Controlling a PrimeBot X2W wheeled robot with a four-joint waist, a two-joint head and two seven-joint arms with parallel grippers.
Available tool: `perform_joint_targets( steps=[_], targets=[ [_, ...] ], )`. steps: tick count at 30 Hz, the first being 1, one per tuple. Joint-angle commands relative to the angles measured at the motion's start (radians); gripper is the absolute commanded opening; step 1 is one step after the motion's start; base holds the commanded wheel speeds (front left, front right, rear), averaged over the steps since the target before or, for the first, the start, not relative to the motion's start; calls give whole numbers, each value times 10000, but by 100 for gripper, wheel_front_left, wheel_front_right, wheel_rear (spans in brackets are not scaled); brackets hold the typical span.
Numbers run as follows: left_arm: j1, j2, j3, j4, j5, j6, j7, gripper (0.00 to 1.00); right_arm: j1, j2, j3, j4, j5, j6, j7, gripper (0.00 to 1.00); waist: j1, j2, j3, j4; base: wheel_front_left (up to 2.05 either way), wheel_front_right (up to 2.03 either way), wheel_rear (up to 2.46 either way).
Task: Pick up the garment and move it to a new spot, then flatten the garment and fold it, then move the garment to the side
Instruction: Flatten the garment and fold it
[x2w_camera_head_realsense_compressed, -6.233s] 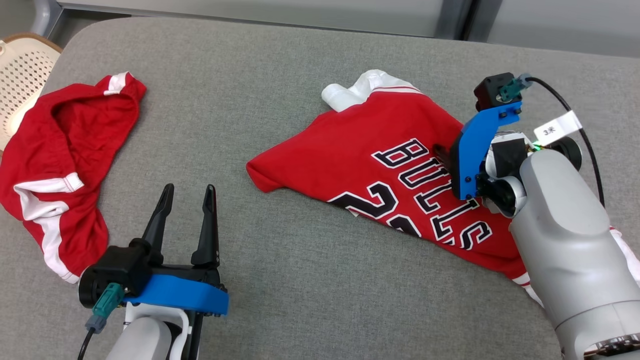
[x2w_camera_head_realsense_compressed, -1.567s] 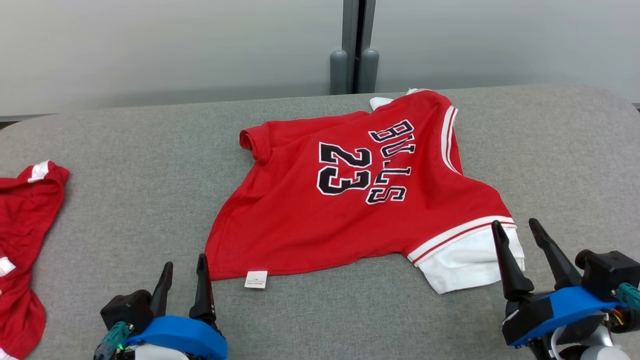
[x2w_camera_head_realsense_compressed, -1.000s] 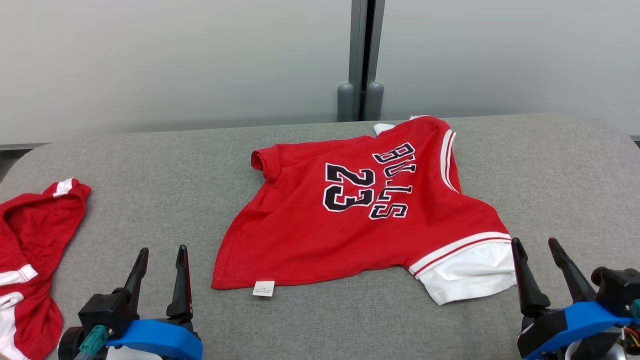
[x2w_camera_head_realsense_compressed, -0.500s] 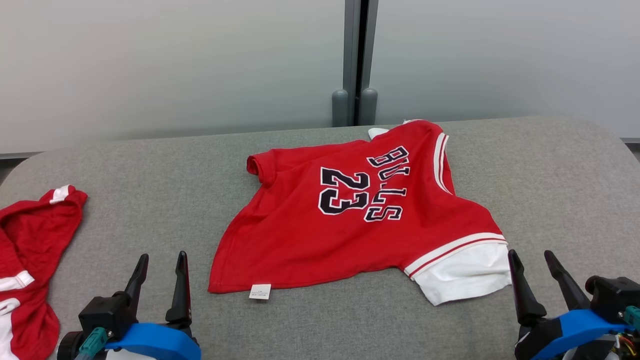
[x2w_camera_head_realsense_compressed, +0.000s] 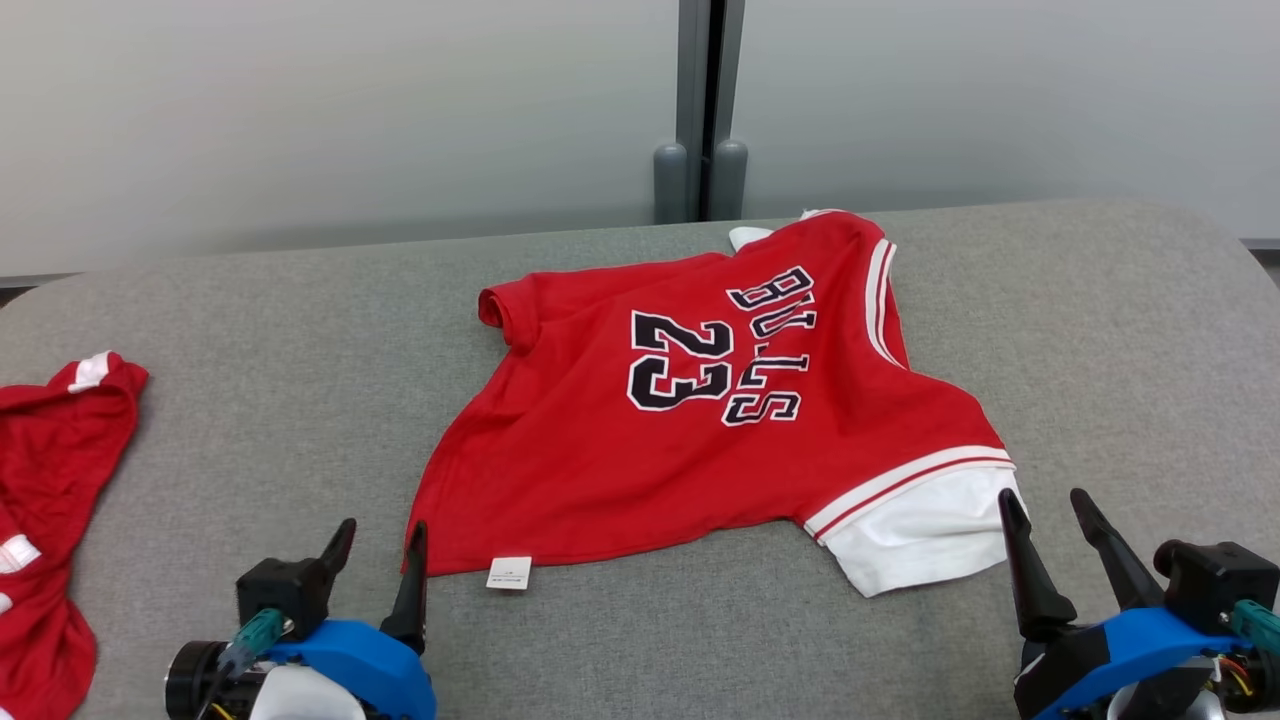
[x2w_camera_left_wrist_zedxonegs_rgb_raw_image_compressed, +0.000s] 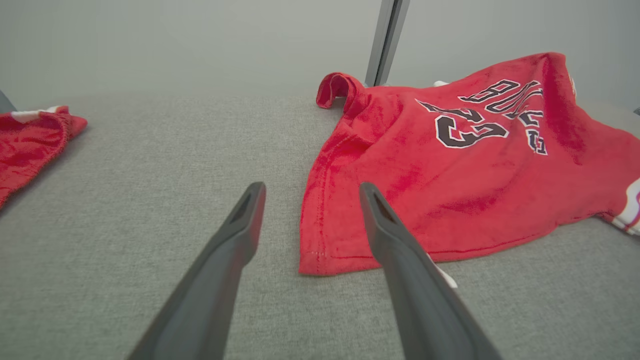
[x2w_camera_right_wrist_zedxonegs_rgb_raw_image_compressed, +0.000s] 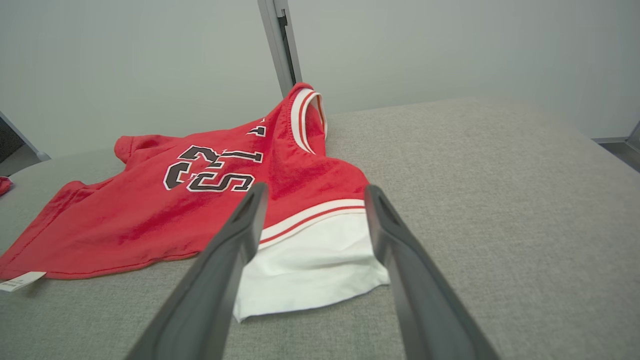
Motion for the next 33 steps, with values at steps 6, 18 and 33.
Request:
perform_joint_targets(
  steps=[6,18,33],
  targets=[
    [-829,-332,-255,1533,-52,-214,417,100,-298,-3,196,140,53,5,-71,100,1,-1,350,-219,0,0,0],
    [-1649,-894,-142,3592,-467,-38,870,0,-1037,-2,14,1553,-257,5,543,100,1,-1,780,-600,0,0,0],
    [-1711,-1196,-148,4101,-703,-344,90,0,-2732,-2,-576,4820,-938,5,762,100,1,-1,1001,-217,0,0,0]
  ],
)
